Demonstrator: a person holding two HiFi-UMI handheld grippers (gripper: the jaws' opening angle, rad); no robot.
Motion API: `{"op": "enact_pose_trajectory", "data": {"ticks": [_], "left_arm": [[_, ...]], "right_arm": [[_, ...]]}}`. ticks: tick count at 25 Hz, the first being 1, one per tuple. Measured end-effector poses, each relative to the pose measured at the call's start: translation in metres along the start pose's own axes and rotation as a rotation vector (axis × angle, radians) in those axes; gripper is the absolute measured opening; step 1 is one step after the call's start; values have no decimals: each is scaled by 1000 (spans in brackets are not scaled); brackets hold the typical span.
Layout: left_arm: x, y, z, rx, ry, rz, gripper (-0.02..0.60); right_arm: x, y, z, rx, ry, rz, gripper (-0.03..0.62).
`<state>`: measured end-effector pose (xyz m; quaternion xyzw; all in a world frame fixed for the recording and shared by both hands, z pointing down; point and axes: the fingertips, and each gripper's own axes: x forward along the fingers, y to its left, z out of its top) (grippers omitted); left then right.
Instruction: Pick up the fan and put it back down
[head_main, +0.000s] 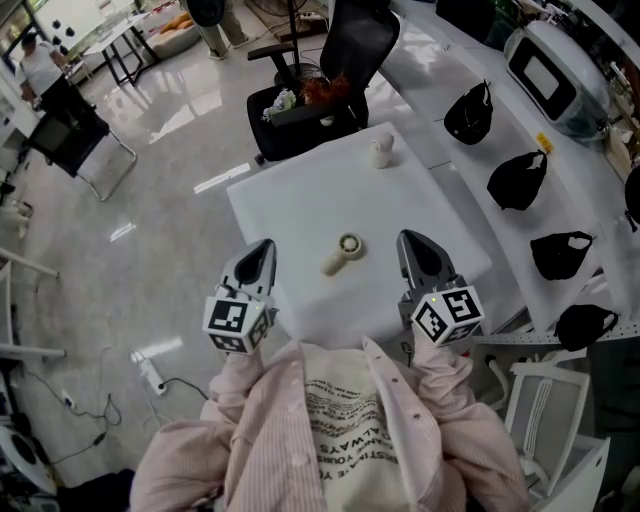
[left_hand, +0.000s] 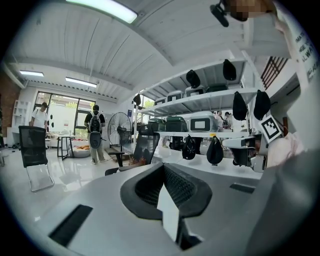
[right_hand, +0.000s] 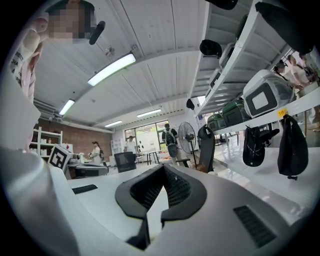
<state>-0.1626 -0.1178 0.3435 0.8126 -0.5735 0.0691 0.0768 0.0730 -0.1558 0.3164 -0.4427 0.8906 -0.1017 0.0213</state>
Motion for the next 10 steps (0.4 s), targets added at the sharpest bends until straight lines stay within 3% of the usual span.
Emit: {"op": "enact_pose_trajectory", "data": {"ticks": [10], "left_arm": [[3, 2, -5, 0, 14, -7, 3]], "right_arm": [[1, -3, -3, 3, 0, -13, -2]]}}
